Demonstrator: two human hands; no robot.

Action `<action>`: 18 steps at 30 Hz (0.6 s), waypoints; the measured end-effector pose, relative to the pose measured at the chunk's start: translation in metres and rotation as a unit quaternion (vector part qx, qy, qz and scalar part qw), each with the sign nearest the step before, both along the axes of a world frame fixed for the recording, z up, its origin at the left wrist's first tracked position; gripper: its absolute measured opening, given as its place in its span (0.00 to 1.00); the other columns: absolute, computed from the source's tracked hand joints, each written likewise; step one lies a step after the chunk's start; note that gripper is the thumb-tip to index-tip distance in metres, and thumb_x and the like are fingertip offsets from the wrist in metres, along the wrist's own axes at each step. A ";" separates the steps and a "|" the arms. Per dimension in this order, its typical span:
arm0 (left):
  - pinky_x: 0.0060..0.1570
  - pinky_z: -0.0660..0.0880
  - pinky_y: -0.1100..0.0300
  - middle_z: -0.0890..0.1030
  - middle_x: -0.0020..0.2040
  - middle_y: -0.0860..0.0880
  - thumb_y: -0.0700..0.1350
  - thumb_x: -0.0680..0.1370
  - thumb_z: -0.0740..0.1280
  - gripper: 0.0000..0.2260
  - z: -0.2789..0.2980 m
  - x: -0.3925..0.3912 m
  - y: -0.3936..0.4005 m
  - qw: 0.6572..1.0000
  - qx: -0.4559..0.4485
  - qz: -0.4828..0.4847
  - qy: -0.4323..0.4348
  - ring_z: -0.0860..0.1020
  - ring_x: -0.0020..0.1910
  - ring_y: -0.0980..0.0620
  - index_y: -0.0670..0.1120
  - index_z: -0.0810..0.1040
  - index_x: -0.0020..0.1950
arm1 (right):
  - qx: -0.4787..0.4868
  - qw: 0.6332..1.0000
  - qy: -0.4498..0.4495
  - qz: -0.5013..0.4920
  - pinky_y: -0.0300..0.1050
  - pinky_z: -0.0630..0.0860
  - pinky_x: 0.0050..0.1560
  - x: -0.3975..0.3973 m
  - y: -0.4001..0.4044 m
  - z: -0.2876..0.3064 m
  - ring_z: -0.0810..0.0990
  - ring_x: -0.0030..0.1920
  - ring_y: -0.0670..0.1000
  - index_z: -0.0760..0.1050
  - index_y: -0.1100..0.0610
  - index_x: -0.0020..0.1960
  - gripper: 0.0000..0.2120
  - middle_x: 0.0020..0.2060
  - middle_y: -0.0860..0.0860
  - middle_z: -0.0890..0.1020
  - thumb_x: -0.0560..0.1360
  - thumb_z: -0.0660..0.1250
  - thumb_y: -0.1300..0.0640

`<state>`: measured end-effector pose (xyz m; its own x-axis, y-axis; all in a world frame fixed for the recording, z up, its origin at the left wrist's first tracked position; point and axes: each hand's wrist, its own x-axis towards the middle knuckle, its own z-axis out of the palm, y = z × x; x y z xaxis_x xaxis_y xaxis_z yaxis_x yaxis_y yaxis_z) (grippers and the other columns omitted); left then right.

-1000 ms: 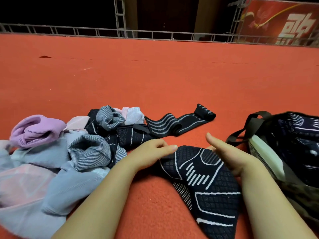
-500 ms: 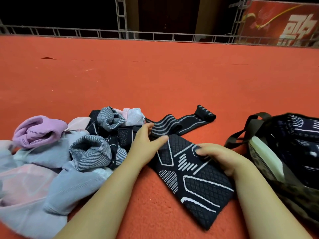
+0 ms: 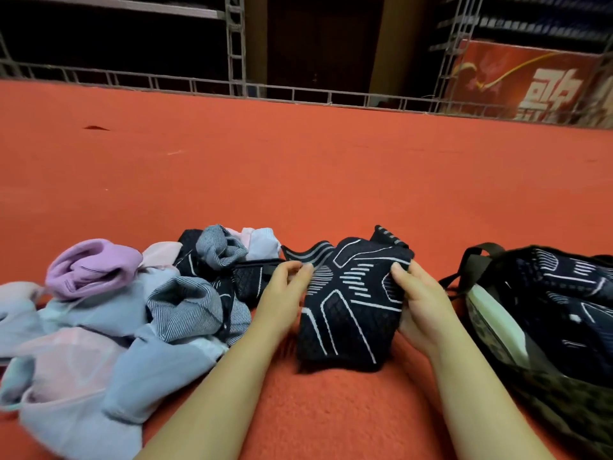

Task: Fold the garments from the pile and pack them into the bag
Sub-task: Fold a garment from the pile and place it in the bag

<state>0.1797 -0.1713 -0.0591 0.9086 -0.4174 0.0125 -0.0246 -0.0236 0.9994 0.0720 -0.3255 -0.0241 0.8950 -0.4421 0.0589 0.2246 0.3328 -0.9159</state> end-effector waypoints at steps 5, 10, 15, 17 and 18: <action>0.31 0.64 0.63 0.73 0.45 0.47 0.57 0.72 0.69 0.20 0.010 -0.009 0.010 0.979 -0.066 -0.151 0.124 0.69 0.38 0.51 0.54 0.71 0.61 | -0.045 0.999 0.013 -0.015 0.46 0.80 0.44 -0.016 0.003 0.018 0.83 0.48 0.54 0.75 0.61 0.58 0.12 0.50 0.58 0.84 0.80 0.56 0.63; 0.34 0.71 0.64 0.70 0.31 0.53 0.37 0.75 0.68 0.22 0.029 -0.014 0.018 0.986 -0.055 -0.154 0.016 0.73 0.32 0.57 0.55 0.68 0.64 | -0.141 0.982 0.124 0.008 0.53 0.78 0.51 -0.025 -0.007 0.034 0.83 0.50 0.57 0.78 0.60 0.55 0.12 0.50 0.58 0.84 0.76 0.66 0.54; 0.37 0.70 0.70 0.70 0.37 0.52 0.34 0.73 0.70 0.24 0.084 0.010 0.013 0.984 0.014 -0.078 -0.159 0.71 0.34 0.59 0.52 0.72 0.65 | -0.130 0.982 0.137 -0.020 0.48 0.74 0.50 0.013 -0.018 0.075 0.80 0.48 0.54 0.77 0.55 0.51 0.13 0.47 0.55 0.83 0.75 0.66 0.46; 0.49 0.73 0.66 0.75 0.42 0.53 0.35 0.72 0.71 0.22 0.112 0.023 0.011 0.974 0.018 -0.056 -0.218 0.75 0.42 0.56 0.54 0.73 0.62 | -0.133 0.985 0.092 -0.060 0.47 0.73 0.45 0.033 -0.021 0.099 0.78 0.46 0.53 0.75 0.53 0.44 0.08 0.43 0.53 0.80 0.77 0.65 0.49; 0.53 0.74 0.62 0.77 0.45 0.52 0.36 0.72 0.71 0.22 0.121 0.025 0.010 0.969 0.022 -0.060 -0.240 0.76 0.45 0.55 0.54 0.74 0.61 | -0.145 0.984 0.078 -0.074 0.46 0.72 0.44 0.039 -0.023 0.107 0.77 0.46 0.53 0.74 0.53 0.43 0.09 0.43 0.53 0.79 0.77 0.65 0.49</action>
<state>0.2049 -0.1608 0.0618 0.7481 -0.5287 0.4011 -0.4907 -0.0336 0.8707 0.1111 -0.3482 0.0829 0.8301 -0.5533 0.0686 0.1004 0.0273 -0.9946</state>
